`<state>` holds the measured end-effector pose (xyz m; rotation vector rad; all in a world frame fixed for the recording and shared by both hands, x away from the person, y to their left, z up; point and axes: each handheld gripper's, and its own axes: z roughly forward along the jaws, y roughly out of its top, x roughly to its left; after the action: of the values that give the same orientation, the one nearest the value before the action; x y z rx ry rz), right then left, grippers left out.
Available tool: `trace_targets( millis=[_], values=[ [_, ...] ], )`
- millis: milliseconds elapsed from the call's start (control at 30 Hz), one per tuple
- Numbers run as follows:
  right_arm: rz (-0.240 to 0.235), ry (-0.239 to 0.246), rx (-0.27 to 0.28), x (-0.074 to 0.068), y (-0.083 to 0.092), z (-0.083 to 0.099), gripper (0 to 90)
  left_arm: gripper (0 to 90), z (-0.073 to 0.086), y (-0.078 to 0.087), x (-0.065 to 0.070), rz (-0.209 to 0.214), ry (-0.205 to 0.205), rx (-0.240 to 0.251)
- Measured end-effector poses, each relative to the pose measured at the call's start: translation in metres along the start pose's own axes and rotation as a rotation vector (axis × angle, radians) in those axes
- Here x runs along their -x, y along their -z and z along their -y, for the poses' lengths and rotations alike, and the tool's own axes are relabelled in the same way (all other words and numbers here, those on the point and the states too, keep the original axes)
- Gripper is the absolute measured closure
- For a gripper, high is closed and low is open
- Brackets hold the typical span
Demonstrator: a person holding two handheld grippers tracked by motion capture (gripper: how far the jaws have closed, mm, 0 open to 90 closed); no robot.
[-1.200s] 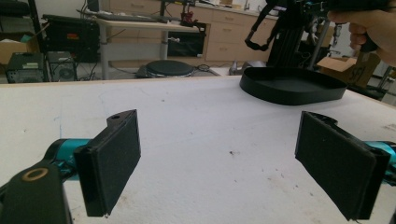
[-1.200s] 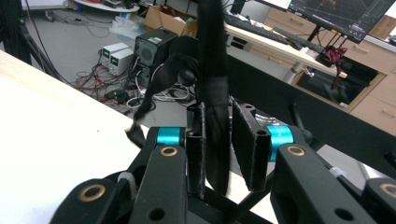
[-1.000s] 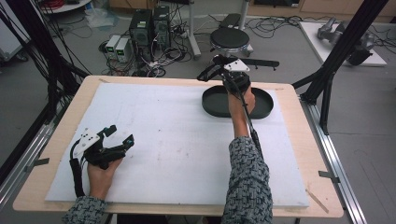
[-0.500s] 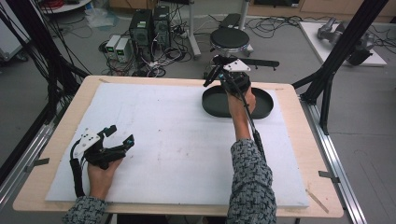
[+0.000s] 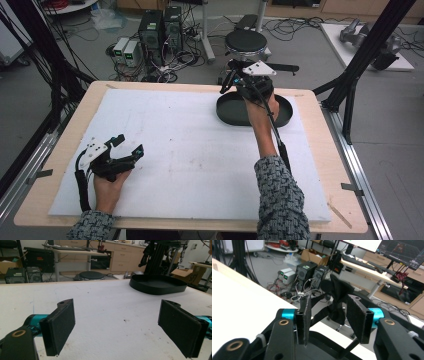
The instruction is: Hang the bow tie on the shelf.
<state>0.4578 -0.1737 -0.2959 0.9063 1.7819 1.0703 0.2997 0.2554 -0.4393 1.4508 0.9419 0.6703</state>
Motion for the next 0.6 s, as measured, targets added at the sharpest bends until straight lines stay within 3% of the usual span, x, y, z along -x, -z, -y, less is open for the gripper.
trace_targets(
  millis=[600],
  values=[
    [-0.012, -0.019, 0.133, 0.017, 0.071, -0.027, 40.8, 14.4, 0.000, -0.001, 0.000, 0.001, -0.002, -0.004]
  ],
)
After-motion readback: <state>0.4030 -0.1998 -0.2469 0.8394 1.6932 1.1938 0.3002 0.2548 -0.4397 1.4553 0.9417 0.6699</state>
